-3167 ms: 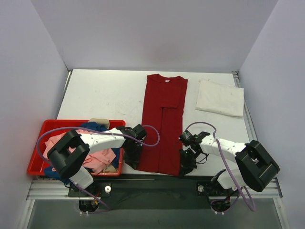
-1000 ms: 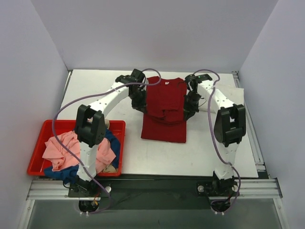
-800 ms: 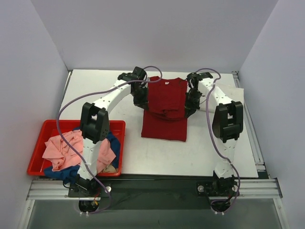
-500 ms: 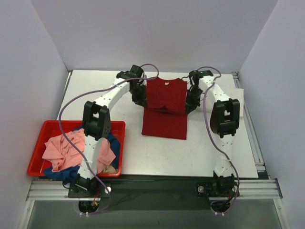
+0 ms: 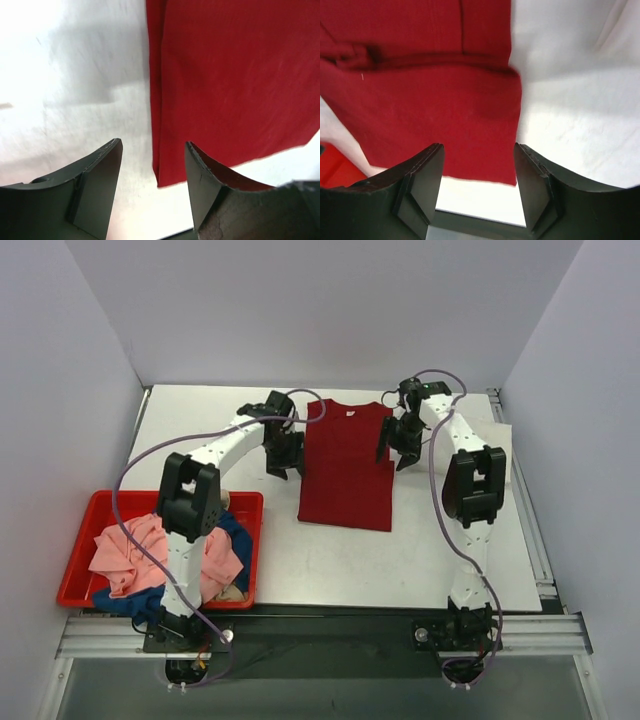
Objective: Fold and stack the t-shirts
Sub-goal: Fold the folded rectangular tshirt in 1/3 of the way, then grab one side of the 2/3 rectangular tshirt with both arms
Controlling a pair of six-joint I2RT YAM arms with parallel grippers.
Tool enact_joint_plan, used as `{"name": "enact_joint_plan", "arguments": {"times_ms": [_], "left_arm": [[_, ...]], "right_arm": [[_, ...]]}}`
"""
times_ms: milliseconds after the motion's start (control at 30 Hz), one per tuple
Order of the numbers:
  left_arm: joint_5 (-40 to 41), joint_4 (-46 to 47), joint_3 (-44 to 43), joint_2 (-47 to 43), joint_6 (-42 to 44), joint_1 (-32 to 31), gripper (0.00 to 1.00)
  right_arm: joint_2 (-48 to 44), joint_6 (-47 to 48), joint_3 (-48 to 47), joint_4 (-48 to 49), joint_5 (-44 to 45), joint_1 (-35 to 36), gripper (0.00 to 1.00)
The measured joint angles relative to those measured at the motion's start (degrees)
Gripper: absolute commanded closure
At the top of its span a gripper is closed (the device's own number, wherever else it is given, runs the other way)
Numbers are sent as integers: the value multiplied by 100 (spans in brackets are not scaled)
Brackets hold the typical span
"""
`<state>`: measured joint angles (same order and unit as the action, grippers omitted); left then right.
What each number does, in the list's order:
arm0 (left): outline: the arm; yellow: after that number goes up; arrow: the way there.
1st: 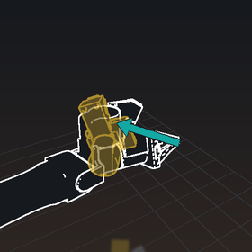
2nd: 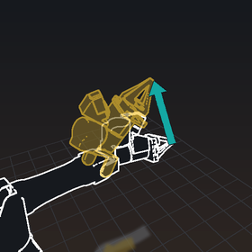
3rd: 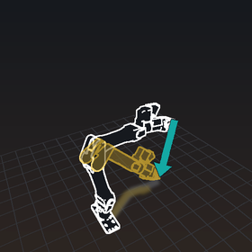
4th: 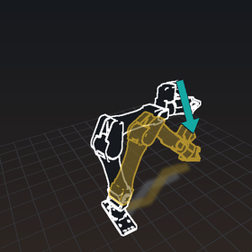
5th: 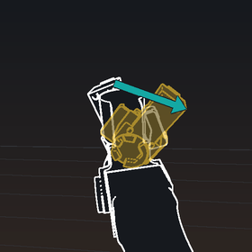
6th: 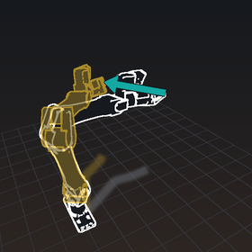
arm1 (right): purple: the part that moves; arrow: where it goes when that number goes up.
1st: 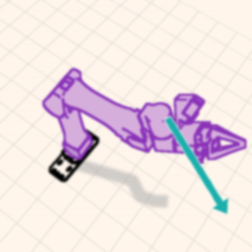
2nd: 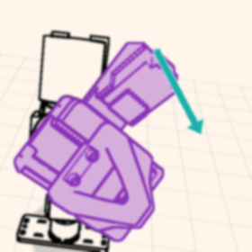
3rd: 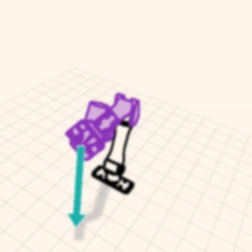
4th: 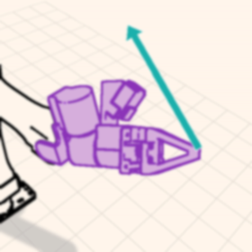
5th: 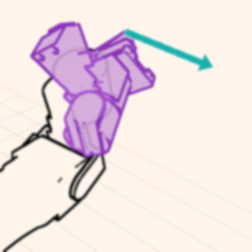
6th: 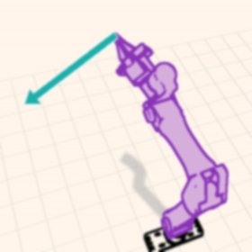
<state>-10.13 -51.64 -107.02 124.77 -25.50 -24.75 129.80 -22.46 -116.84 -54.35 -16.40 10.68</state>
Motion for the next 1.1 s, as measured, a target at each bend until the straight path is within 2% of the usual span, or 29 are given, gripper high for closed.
{"name": "enact_joint_plan", "arguments": {"times_ms": [267,400,567,1100], "left_arm": [[-391,702,1996,-1019,-236,-175,41],[-588,975,2542,-1252,-374,-210,41],[-686,1263,2826,-1320,-505,-293,41],[-704,1513,3018,-1453,-645,-442,41]], "right_arm": [[-1309,-160,2092,507,-114,254,46],[-1742,-264,3139,778,-208,330,51],[-1996,-328,3958,1016,-216,326,53],[-2330,-389,4892,1478,-249,326,60]]}}
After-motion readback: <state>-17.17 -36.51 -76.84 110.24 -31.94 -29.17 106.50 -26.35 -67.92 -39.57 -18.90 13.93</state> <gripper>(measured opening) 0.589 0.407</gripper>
